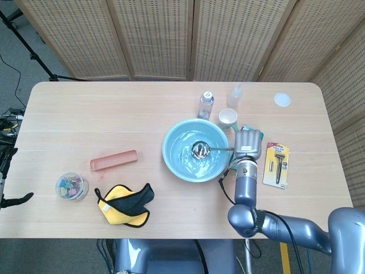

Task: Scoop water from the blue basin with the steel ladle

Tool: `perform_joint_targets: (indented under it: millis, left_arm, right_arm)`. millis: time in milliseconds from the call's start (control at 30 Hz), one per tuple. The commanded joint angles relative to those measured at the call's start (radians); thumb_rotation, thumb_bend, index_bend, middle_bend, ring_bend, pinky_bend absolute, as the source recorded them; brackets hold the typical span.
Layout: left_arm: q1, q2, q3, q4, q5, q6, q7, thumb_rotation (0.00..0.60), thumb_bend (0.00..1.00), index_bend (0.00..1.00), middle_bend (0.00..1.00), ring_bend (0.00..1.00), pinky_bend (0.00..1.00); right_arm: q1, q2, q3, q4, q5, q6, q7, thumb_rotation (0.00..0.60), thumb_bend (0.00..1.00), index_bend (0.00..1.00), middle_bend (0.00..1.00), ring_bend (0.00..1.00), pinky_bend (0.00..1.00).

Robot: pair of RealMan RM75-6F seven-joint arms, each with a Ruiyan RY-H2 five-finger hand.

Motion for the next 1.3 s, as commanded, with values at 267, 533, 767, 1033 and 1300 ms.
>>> perform_joint_targets:
  millis: [267, 533, 767, 1033, 1300]
  left_arm:
    - [0.001, 0.004, 0.001, 0.000, 0.005, -0.002, -0.011, 0.600, 0.00, 0.00, 0.00, 0.00, 0.00]
    - [0.000, 0.005, 0.004, 0.000, 0.009, -0.006, -0.011, 0.600, 0.00, 0.00, 0.00, 0.00, 0.00]
    - [-0.002, 0.005, 0.004, -0.001, 0.009, -0.008, -0.010, 0.600, 0.00, 0.00, 0.00, 0.00, 0.00]
    - [-0.003, 0.007, 0.004, 0.000, 0.005, -0.012, -0.012, 0.600, 0.00, 0.00, 0.00, 0.00, 0.00]
    - [-0.006, 0.006, 0.005, -0.001, 0.000, -0.017, -0.007, 0.600, 0.00, 0.00, 0.00, 0.00, 0.00]
  right_arm:
    - [0.041, 0.082, 0.059, -0.114, 0.103, 0.049, -0.002, 0.600, 1.00, 0.83, 0.94, 0.86, 1.00]
    - [0.086, 0.118, 0.078, -0.168, 0.190, 0.110, -0.040, 0.600, 1.00, 0.83, 0.94, 0.86, 1.00]
    - [0.130, 0.137, 0.100, -0.174, 0.282, 0.149, -0.071, 0.600, 1.00, 0.83, 0.94, 0.86, 1.00]
    - [0.152, 0.154, 0.126, -0.172, 0.373, 0.154, -0.076, 0.600, 1.00, 0.83, 0.94, 0.86, 1.00]
    - [0.165, 0.183, 0.165, -0.182, 0.446, 0.130, -0.058, 0.600, 1.00, 0.83, 0.94, 0.86, 1.00]
